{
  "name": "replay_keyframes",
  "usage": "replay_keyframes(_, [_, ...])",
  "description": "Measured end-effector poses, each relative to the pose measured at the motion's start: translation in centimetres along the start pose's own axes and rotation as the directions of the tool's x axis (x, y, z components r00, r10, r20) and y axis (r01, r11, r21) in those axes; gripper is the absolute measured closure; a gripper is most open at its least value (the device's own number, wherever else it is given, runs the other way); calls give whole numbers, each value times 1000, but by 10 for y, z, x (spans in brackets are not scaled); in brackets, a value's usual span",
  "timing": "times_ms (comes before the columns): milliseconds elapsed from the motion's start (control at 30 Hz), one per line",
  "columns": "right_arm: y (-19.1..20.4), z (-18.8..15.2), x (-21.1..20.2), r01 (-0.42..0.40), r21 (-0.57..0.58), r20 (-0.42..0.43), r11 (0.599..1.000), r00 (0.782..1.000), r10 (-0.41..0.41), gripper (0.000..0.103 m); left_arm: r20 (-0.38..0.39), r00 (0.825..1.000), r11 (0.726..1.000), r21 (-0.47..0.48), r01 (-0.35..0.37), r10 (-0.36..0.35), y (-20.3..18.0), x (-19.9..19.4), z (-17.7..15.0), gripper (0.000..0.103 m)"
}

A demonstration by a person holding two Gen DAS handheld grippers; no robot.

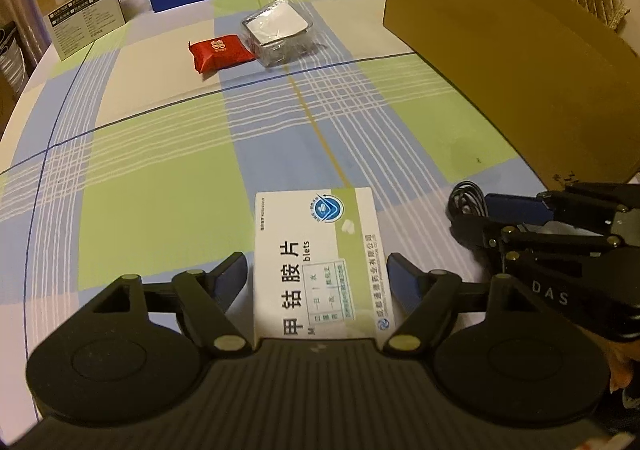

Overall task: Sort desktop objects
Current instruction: 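Lift the held medicine box and black cable up off the table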

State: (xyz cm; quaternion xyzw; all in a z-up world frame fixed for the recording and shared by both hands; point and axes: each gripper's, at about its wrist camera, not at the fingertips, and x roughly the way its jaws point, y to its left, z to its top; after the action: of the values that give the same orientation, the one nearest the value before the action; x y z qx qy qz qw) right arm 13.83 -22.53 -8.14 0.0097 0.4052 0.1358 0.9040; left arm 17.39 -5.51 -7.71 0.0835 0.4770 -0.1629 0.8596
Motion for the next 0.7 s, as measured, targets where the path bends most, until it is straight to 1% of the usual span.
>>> replay_keyframes(267, [14,-1,10,27,-97,27,995,999,-24,73,1,1000,1000,-4,-10,10,4,6,-2,30])
replay_keyframes(400, [15,-2,12,30,-97,34,995,999,-27,74,3,1000,1000,-12,-4,4,7,8,-4,30])
replay_keyframes(433, [15,-1,12,31,-93,34,995,999,-28,75,3,1000,1000,-13,-3,3,7,8,-4,30])
replay_keyframes(500, [15,-1,13,41,-94,35,995,999,-38,82,3,1000,1000,-12,-4,4,7,8,-4,30])
replay_keyframes(700, [15,-1,9,32,-78,34,996,999,-29,84,7,1000,1000,-5,-9,9,7,8,-3,30])
